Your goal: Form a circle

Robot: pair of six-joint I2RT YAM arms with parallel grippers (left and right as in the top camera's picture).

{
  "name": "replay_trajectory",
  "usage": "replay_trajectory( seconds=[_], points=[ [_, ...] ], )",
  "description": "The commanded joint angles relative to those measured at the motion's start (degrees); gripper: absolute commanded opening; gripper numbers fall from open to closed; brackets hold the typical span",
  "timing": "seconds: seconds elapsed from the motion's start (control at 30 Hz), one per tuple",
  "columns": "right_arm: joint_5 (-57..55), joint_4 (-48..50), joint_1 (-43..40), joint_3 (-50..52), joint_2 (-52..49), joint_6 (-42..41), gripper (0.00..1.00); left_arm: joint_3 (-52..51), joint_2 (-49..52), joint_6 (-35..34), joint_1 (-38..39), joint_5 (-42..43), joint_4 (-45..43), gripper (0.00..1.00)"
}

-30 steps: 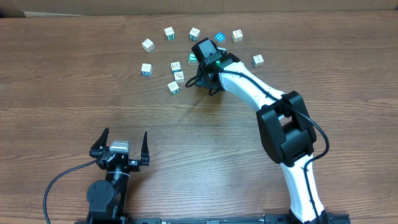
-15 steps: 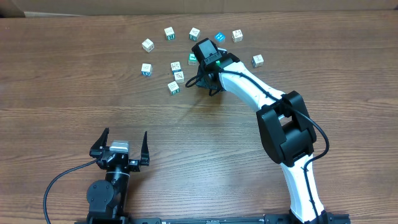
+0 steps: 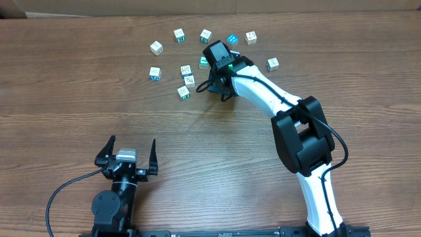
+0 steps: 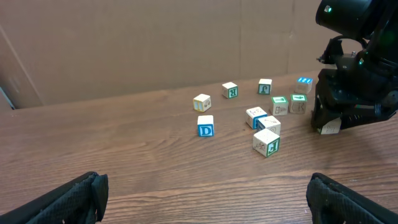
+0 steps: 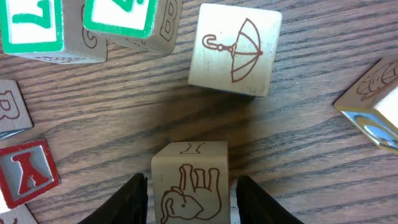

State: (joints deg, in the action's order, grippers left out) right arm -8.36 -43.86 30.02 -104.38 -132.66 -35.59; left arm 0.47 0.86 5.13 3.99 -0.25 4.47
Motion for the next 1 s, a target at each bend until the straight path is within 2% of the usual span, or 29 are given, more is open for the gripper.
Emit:
replay_trajectory(
  seconds=[0.0,0.17,0.97],
  points=[
    [-0.6,0.0,-0.2,0.1,-0.2,0.1,0.4,-0.2,-0.6,1.3,-0.3,-0.2,0.0,1.0],
    [-0.6,0.0,-0.2,0.1,-0.2,0.1,0.32,-0.2,-0.6,1.3,-0.3,-0.2,0.0,1.0],
    [-0.6,-2.9,-0.2,0.1,-0.2,0.1,0.32,-0.2,-0.6,1.3,-0.3,-0.2,0.0,1.0]
  ],
)
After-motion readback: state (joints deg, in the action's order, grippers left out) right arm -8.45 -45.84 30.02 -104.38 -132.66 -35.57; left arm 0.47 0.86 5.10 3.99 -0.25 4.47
